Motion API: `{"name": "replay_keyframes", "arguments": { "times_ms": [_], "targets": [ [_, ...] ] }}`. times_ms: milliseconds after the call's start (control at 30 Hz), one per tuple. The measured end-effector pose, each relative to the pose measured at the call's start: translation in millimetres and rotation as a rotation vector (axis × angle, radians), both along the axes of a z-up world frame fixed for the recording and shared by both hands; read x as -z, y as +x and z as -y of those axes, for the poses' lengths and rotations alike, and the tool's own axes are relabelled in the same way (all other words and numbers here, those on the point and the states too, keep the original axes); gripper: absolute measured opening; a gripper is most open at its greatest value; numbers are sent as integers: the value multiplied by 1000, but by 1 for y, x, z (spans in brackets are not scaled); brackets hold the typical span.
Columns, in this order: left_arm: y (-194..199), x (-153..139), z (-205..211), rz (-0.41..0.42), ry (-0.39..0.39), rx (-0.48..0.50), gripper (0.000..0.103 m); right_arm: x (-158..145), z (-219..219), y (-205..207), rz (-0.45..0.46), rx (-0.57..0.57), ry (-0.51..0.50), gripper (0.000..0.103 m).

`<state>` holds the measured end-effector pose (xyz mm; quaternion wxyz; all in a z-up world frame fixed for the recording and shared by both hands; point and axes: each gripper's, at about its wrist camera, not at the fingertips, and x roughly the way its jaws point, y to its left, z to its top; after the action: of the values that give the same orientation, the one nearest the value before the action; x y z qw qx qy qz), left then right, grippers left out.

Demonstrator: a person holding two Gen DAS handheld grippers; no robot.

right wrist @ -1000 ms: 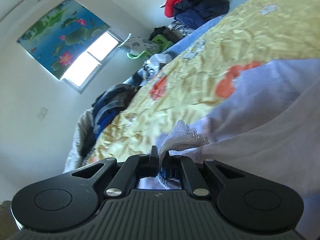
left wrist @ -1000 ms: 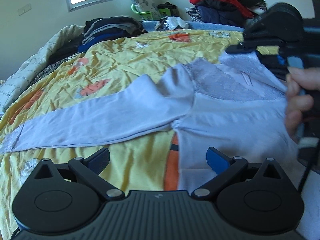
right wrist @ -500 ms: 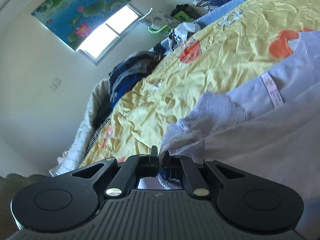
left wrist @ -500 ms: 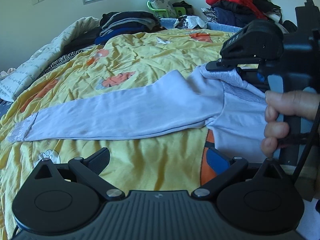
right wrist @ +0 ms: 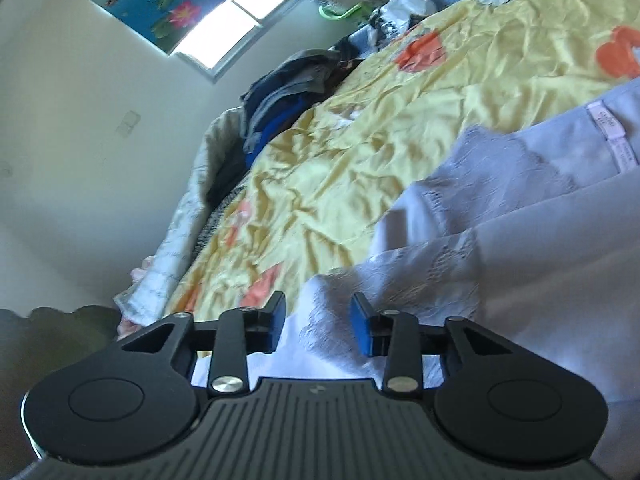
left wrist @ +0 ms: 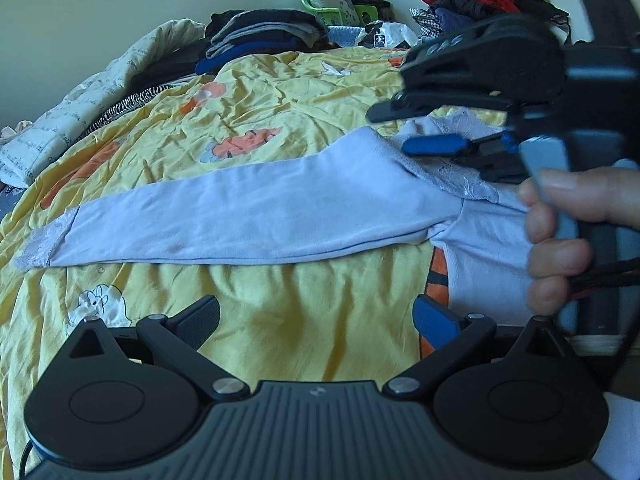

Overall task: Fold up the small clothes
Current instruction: 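Open the right gripper and withdraw it from the folded sleeve, then grasp the lace cuff of the other sleeve with the left gripper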

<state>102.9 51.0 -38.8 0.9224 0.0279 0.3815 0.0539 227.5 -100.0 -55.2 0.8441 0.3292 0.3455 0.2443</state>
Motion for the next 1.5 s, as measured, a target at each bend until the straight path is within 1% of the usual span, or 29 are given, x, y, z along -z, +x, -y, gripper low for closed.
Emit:
{"name": "replay_keyframes", "arguments": {
  "times_ms": [100,167,233,300,333,433,467,533,567,600,633,667,733,833,900,967,1000,1067,1133,1233,1300,1367,1433,1500],
  "targets": [
    [-1,0,-3,1,0,-10,103,-5,12,-9,17,27,28,39],
    [0,1,-7,-2,-7,-20,103,-6,20,-13,13,48,26,39],
    [1,2,-9,-11,-15,-29,103,0,21,-10,-28,35,13,39],
    [0,1,-11,-18,-26,-29,103,10,18,-4,-100,4,-18,39],
    [-1,0,-12,-14,-27,-30,103,11,18,-5,-102,12,-20,39],
    [-3,-1,-16,-2,-14,-46,103,5,20,-14,-65,21,35,39],
    [-2,-1,-17,-4,-17,-50,103,4,19,-16,-57,15,47,43],
    [-1,-1,-20,-10,-30,-58,103,3,15,-16,-60,3,19,48],
    [-1,-1,-21,-14,-37,-60,103,4,12,-15,-70,3,-17,49],
    [-1,-1,-23,-15,-41,-58,103,6,9,-14,-82,12,-57,49],
    [-1,-2,-25,-12,-43,-58,103,6,9,-15,-81,21,-71,49],
    [-2,-3,-28,-5,-39,-65,103,4,9,-19,-70,22,-66,46],
    [-2,-5,-35,8,-35,-84,103,-6,7,-29,-28,15,-71,46],
    [0,-8,-53,29,-39,-123,103,-22,-2,-47,66,4,-168,49],
    [1,-11,-69,37,-28,-168,103,-29,-6,-60,116,3,-227,54],
    [2,-12,-92,42,-32,-228,103,-33,-8,-74,161,-19,-255,67],
    [4,-12,-103,40,-42,-257,103,-35,-8,-80,178,-26,-259,68],
    [3,-11,-129,32,-87,-319,103,-39,-6,-90,197,-28,-265,68],
    [1,-10,-155,32,-155,-372,103,-40,-5,-98,201,-28,-267,68],
    [-5,-7,-197,50,-312,-446,103,-39,-3,-107,189,-27,-254,68],
    [-10,-3,-222,84,-444,-471,103,-40,-1,-111,191,-26,-249,69],
    [-14,1,-241,118,-547,-485,103,-40,-1,-116,194,-29,-242,71],
    [-20,2,-252,157,-603,-495,103,-40,-2,-119,201,-31,-241,72],
    [-19,6,-263,183,-676,-493,103,-40,-2,-122,204,-31,-237,72]
  ]
}}
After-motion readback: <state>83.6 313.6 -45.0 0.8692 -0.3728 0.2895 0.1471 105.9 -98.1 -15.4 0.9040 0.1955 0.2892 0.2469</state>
